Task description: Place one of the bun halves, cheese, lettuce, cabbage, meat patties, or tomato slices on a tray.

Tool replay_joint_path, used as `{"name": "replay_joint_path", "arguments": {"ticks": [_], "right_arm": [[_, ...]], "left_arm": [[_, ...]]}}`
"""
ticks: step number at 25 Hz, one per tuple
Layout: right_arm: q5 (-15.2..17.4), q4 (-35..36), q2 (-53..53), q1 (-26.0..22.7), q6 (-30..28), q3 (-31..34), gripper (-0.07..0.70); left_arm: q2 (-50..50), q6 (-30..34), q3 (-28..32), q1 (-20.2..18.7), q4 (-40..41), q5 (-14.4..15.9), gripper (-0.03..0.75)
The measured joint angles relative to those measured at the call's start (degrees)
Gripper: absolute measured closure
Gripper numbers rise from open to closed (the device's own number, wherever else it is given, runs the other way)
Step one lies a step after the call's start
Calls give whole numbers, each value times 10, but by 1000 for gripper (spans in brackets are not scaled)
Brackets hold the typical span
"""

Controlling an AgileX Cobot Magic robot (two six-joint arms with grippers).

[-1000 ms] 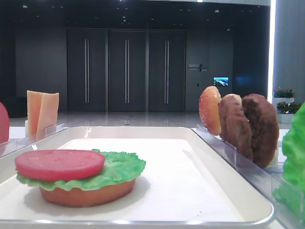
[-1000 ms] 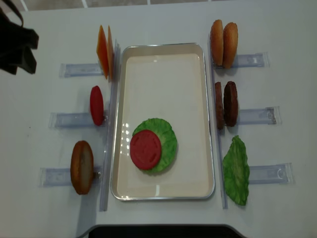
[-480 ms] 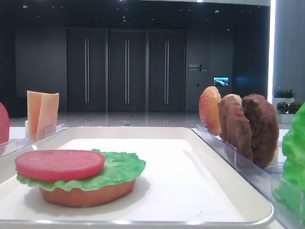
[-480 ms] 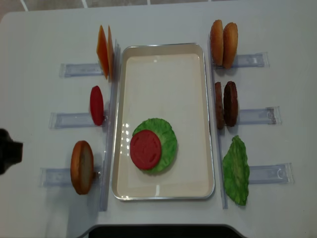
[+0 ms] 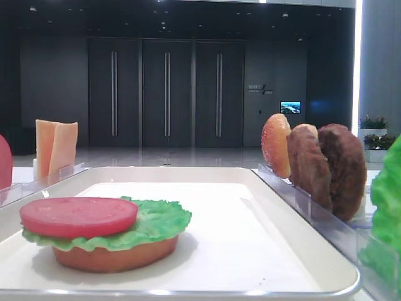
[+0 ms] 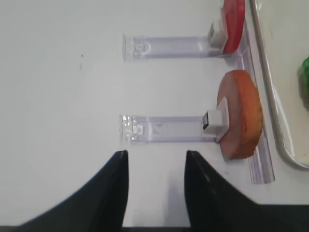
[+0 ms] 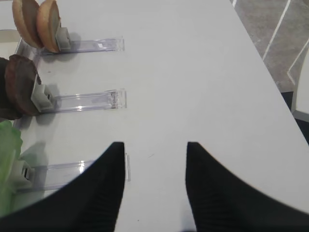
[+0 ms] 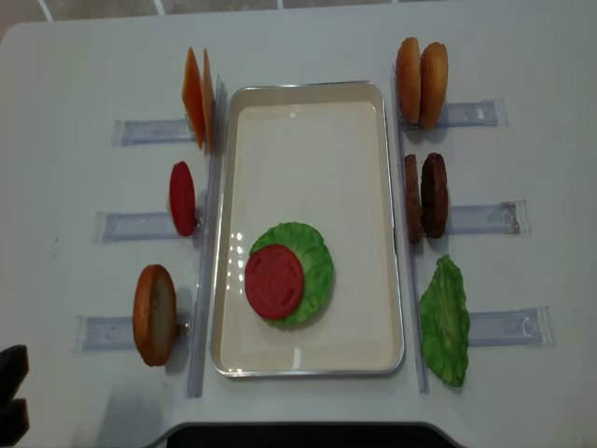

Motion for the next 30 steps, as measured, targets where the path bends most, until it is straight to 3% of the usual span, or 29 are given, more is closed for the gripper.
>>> {"name": "replay_joint_path", "arguments": {"ticks": [11,30], "right_arm": [[0,0,0,0,0,0,342],[0,0,0,0,0,0,342]], "left_arm": [[-133,0,9,0,0,-6,433],[-135,0,9,0,0,-6,433]]}}
